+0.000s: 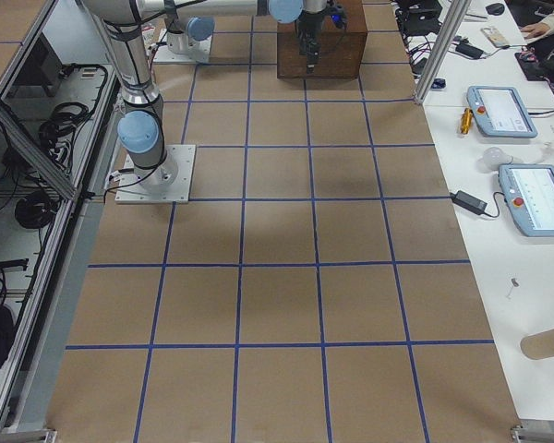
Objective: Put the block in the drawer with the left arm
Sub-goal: 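Pull the drawer outward from the cabinet with the left gripper, then release the handle and raise the left gripper above the cabinet, then move the left gripper down over the yellow cube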
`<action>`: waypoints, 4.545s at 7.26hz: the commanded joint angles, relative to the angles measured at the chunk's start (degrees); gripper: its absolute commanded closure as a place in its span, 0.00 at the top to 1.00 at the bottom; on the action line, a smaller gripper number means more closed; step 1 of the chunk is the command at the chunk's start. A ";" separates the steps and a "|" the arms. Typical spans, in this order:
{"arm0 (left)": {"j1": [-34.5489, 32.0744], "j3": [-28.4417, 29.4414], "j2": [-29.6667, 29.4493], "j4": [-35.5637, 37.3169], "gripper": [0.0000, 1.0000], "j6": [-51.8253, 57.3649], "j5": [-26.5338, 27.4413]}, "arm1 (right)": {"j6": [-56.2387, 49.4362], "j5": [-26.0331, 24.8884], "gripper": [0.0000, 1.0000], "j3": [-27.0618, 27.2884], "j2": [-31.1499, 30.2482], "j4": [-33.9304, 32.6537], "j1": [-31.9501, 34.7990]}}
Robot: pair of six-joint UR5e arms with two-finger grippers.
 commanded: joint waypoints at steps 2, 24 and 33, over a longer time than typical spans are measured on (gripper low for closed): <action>-0.34 1.05 6.02 -2.76 1.00 -0.33 2.97 | 0.03 0.00 1.00 0.00 0.00 0.00 0.00; -40.17 -2.92 28.46 -4.19 1.00 -45.08 19.23 | 0.03 0.00 1.00 0.00 0.00 0.00 0.00; -7.38 5.84 14.18 1.25 1.00 20.04 22.83 | -0.06 0.00 1.00 0.00 0.00 0.00 0.00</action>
